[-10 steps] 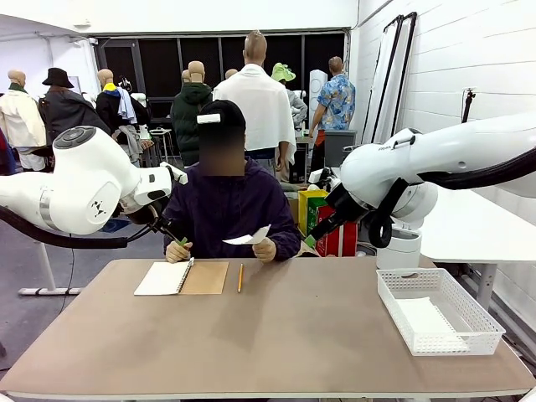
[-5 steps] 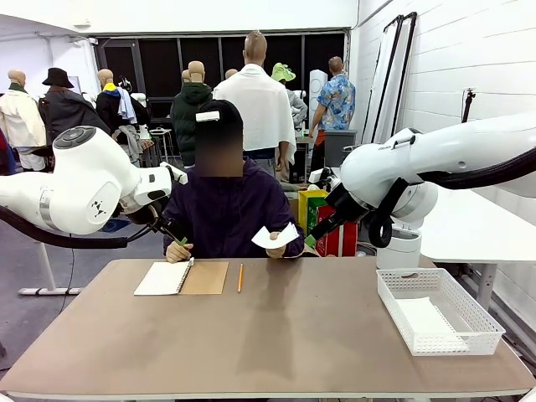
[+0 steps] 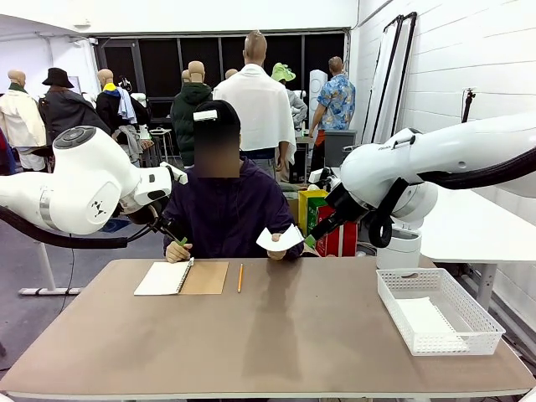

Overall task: Sort the paper based on its condition.
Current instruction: If a person hands you a paper, place it in the Organizing basket , and if it's crumpled, put it in the Trash can.

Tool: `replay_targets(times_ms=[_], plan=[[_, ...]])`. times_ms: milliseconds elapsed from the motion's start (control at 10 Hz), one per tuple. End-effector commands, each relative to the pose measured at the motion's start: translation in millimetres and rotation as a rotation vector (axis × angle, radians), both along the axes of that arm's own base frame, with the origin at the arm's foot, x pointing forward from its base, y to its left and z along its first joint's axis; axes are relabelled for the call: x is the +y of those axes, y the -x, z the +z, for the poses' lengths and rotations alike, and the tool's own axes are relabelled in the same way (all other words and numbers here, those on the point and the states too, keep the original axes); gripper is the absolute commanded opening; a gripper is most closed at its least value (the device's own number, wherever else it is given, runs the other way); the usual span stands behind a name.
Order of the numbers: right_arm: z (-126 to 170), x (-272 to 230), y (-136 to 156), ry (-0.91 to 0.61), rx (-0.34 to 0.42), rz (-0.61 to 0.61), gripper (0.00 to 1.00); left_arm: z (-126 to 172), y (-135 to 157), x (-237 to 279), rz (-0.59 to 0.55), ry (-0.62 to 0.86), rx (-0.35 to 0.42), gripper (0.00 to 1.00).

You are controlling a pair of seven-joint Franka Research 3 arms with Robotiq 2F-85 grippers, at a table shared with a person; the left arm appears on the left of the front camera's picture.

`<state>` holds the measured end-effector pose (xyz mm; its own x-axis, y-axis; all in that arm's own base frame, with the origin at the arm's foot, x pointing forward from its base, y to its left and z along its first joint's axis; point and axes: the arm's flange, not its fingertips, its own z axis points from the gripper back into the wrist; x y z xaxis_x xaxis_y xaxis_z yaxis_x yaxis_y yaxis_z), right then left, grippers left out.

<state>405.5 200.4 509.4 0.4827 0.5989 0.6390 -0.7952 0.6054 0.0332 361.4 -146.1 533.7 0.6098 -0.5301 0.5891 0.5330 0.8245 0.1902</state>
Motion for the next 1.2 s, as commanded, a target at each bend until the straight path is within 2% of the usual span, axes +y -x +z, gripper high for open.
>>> replay_targets(times_ms=[0,300,600,800,900,1100], plan=[[3,0,-8,-0.060,0.075,-0.083,1.00,0,-1,1,0.002,0.001,0.003,1.00],[-2,-7,-36,-0.236,0.339,-0.327,1.00,0,-1,1,0.002,0.001,0.003,1.00],[-21,-12,-60,-0.378,0.566,-0.482,1.00,0,-1,1,0.002,0.001,0.003,1.00],[-30,-16,-70,-0.425,0.644,-0.544,1.00,0,-1,1,0.002,0.001,0.003,1.00],[-31,-17,-71,-0.380,0.629,-0.542,1.00,0,-1,1,0.002,0.001,0.003,1.00],[-32,-21,-65,-0.388,0.612,-0.512,1.00,0,-1,1,0.002,0.001,0.003,1.00]])
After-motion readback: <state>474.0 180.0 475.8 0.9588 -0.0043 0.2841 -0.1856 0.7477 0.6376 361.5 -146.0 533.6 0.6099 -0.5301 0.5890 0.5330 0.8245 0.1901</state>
